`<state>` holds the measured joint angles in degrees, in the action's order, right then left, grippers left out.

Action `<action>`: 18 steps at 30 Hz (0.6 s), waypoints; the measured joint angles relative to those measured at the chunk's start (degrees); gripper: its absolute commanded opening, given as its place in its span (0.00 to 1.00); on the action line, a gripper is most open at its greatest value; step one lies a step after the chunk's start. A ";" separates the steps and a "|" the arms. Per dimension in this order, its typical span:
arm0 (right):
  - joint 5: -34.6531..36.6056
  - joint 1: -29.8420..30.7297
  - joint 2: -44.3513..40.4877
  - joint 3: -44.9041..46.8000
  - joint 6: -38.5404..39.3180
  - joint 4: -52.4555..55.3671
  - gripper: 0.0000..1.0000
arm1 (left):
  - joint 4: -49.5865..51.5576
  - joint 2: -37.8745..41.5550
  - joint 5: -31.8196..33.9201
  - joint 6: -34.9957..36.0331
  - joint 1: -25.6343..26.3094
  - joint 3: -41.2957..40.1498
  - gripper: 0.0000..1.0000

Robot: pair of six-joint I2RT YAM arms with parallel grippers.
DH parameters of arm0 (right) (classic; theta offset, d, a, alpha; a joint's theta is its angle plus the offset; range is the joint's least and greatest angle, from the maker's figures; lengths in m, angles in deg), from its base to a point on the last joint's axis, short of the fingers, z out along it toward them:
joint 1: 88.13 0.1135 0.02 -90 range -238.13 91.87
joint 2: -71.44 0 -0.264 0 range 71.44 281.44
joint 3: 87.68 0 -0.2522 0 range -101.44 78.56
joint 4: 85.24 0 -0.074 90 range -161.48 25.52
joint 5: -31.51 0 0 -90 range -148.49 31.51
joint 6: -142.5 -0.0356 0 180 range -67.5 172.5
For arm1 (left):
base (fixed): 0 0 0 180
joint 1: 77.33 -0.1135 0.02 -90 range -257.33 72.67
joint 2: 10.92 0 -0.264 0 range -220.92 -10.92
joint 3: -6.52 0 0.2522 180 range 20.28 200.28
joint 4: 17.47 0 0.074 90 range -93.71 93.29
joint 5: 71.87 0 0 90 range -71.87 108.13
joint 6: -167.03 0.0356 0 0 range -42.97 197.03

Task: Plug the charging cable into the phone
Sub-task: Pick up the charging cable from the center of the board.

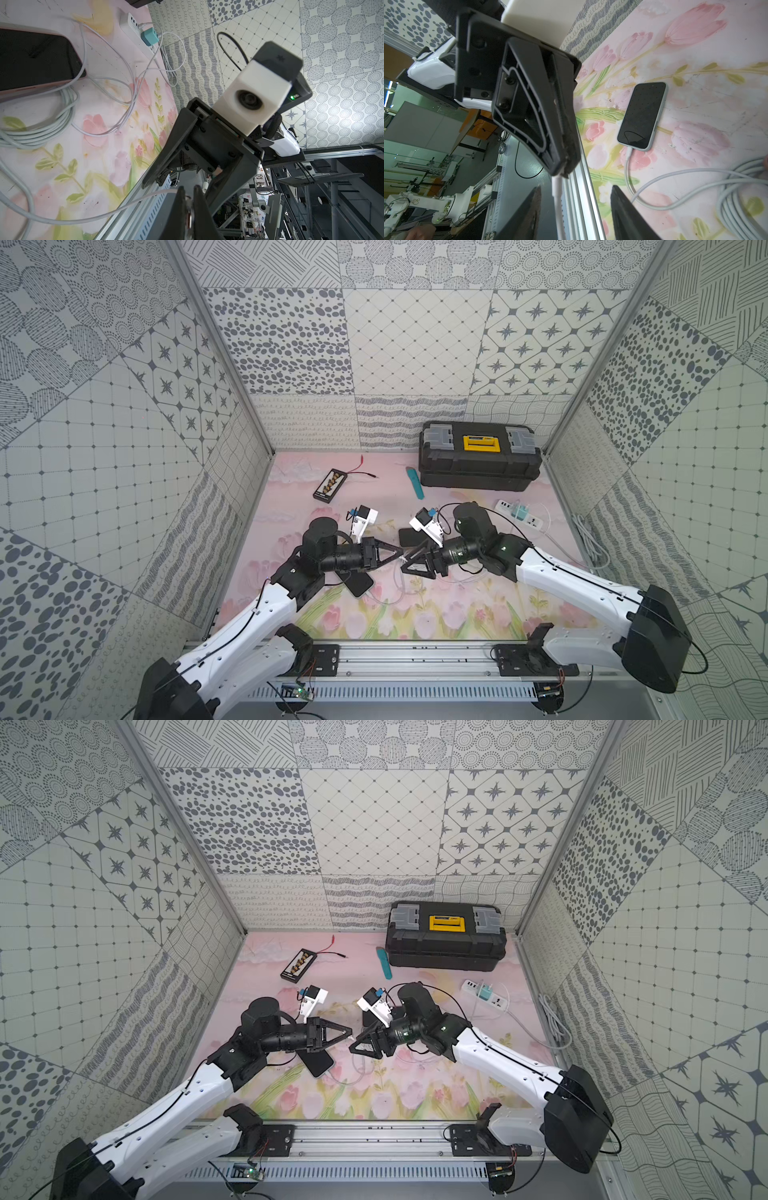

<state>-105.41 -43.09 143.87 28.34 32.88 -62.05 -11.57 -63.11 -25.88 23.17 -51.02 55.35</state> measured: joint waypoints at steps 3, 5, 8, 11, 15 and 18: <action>-0.66 0.00 0.00 -0.42 -0.98 0.02 0.58 | 0.00 0.15 -0.02 0.20 0.00 0.02 0.00; -1.14 0.00 0.00 -0.59 -1.75 -0.33 0.58 | 0.00 0.22 -0.04 0.31 0.00 0.02 0.00; -1.75 0.00 0.00 -0.63 -2.84 -0.59 0.58 | 0.00 0.22 -0.17 0.61 0.00 0.07 0.00; -2.36 -0.07 0.17 -0.83 -3.82 -0.92 0.56 | 0.02 0.33 -0.44 0.90 0.00 0.04 0.00; -3.32 -0.35 1.29 -1.68 -5.51 -1.86 0.54 | 0.00 0.76 -0.68 1.03 0.00 0.00 0.00; -4.76 -1.01 2.29 -1.81 -8.02 -4.07 0.48 | 0.00 1.09 -0.96 1.03 0.00 -0.04 0.00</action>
<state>-110.17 -44.10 146.16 26.52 24.86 -66.12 -11.57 -62.01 -26.84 24.19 -51.02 55.31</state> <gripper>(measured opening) 0.507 0.094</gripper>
